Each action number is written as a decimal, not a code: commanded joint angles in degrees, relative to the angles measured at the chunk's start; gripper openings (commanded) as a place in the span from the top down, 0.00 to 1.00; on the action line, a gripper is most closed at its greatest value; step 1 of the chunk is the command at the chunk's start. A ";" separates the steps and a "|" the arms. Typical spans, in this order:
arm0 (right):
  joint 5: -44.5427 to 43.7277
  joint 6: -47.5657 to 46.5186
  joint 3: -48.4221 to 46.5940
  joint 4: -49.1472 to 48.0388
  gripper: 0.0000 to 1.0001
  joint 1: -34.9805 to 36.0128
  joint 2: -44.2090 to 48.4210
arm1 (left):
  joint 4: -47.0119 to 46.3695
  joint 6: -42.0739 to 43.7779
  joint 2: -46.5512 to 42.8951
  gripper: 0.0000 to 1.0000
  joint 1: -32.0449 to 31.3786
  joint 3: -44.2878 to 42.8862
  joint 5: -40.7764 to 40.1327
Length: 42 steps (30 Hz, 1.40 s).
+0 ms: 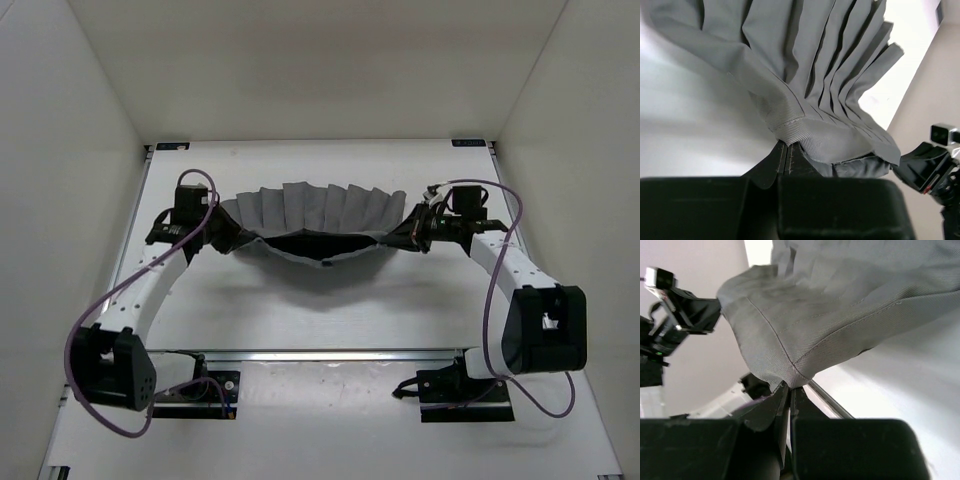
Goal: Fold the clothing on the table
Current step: Fold the skirt
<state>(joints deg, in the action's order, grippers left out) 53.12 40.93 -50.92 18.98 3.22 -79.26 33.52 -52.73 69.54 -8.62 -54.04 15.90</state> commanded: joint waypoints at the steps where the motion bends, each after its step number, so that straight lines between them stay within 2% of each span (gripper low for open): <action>1: 3.30 5.04 -4.45 -8.34 1.00 -2.34 -3.42 | -5.04 -1.32 4.18 1.00 0.72 -4.84 -0.87; 11: 6.03 10.49 -14.81 -14.94 0.99 -6.30 -15.74 | -6.10 -2.73 15.62 1.00 1.50 -14.42 0.19; 19: 6.47 -1.44 -19.75 -11.00 1.00 -4.81 -15.48 | -10.67 1.84 12.47 1.00 0.98 -13.37 2.11; 24: 2.78 -11.21 -18.35 -2.04 1.00 -1.21 -10.66 | -13.39 3.68 5.71 1.00 -0.87 -7.15 3.35; 31: -4.78 -21.32 -3.52 7.63 1.00 5.90 5.41 | -3.57 5.36 -12.29 1.00 -2.19 4.72 3.44; 33: -5.57 -21.16 1.24 9.66 1.00 8.89 9.89 | 0.12 4.31 -17.56 1.00 -2.89 9.19 3.08; 37: -3.21 -17.38 9.16 8.62 1.00 9.43 17.99 | 3.22 0.62 -25.49 1.00 -4.21 14.39 3.70; 40: -0.23 -13.96 9.26 4.68 1.00 5.92 18.80 | 3.31 -0.27 -25.95 1.00 -3.33 13.88 3.44; 42: 3.03 -9.84 8.12 -0.14 1.00 3.12 15.91 | 1.48 -0.79 -24.46 1.00 -1.24 12.22 2.91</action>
<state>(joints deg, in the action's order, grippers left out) 51.94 25.91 -40.82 27.09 9.30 -61.95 36.40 -51.88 43.94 -12.01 -39.88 19.33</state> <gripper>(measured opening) 0.008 0.022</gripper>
